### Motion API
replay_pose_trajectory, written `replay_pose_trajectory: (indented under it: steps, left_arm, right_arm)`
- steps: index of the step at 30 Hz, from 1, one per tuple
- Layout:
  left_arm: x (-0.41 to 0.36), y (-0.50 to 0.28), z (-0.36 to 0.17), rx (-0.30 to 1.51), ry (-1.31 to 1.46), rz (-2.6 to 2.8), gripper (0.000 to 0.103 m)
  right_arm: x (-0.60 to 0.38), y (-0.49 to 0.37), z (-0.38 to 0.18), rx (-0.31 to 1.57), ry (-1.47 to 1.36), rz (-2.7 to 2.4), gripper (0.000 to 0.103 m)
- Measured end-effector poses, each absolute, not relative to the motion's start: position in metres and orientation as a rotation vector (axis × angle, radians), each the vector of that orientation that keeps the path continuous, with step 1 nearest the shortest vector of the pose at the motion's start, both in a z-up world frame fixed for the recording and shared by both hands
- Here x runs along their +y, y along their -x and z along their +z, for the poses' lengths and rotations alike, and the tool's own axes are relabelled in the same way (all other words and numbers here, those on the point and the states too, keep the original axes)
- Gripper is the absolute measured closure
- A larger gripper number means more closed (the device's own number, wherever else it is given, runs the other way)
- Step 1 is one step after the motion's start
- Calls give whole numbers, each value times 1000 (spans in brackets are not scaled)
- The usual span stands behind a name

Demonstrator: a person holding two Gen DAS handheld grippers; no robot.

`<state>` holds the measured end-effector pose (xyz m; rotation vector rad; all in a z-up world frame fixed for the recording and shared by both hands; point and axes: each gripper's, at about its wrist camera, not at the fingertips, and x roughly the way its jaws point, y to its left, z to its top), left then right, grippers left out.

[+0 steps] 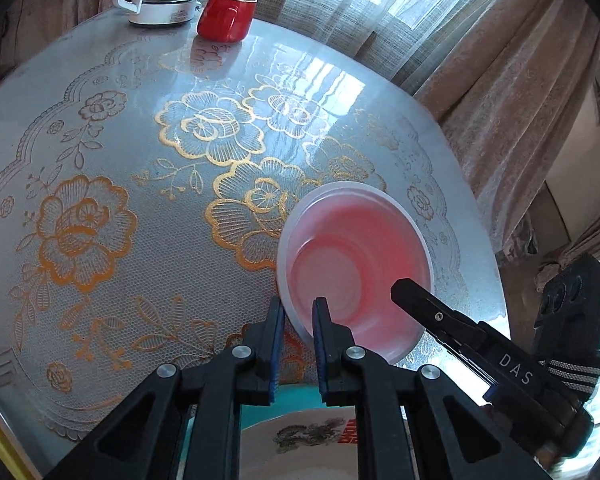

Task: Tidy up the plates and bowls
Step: 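Lift the red bowl with the left gripper over the steel bowl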

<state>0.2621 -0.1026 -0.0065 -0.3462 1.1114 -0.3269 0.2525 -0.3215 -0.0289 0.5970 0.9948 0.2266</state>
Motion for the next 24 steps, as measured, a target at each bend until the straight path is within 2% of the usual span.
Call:
replay_pose_trajectory:
  steps: [4, 14, 24]
  left_arm:
    - [-97, -248, 5, 1055, 321, -312, 90]
    - [-47, -192, 45, 916, 324, -266, 90]
    - [24, -131, 56, 846, 370, -205, 90]
  right_arm:
    - [-314, -248, -26, 981, -558, 206, 88]
    - [-274, -225, 16, 917, -498, 309, 88]
    - [-206, -191, 33, 919, -437, 457, 87]
